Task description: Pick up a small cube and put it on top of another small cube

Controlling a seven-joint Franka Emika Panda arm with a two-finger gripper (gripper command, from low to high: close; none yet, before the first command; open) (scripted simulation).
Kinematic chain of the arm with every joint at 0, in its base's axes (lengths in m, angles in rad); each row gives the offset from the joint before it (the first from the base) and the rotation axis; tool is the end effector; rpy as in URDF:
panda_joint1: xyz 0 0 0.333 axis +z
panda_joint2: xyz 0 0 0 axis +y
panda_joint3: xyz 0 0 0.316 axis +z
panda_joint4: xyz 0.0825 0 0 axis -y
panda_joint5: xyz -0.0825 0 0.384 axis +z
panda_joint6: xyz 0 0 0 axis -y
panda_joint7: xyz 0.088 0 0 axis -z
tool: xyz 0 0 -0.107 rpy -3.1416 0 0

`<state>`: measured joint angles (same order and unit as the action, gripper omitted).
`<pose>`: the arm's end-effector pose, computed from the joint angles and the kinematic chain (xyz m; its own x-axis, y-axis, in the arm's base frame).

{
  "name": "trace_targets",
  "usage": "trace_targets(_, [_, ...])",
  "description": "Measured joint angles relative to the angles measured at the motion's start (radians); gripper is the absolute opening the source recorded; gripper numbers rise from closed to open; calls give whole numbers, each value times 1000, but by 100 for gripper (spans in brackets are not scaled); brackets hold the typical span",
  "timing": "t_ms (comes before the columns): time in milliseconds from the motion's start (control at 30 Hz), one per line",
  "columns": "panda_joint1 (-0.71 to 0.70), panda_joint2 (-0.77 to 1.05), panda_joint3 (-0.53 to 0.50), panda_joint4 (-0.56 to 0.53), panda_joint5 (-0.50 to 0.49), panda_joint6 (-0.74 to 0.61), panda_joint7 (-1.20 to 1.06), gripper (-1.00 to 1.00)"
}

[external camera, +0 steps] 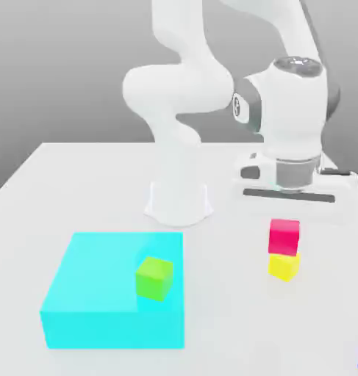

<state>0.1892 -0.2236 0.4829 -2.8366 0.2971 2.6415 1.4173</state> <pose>0.2963 0.2111 0.2566 0.5273 -0.8488 -0.0398 -0.8497 -0.5270 -0.0179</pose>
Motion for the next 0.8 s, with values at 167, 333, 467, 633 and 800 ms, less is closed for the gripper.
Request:
trace_targets(167, [65, -41, 85, -80, 8, 25, 73, -100])
trace_targets(333, [-43, 27, 150, -78, -164, 55, 196, -100])
trace_targets(467, [-117, 91, 185, -69, -312, 83, 299, -100])
trace_targets(633, [-171, 168, 193, -60, -480, 125, 416, -100])
trace_targets(800, [-193, 231, 185, -57, -594, 181, 496, -100])
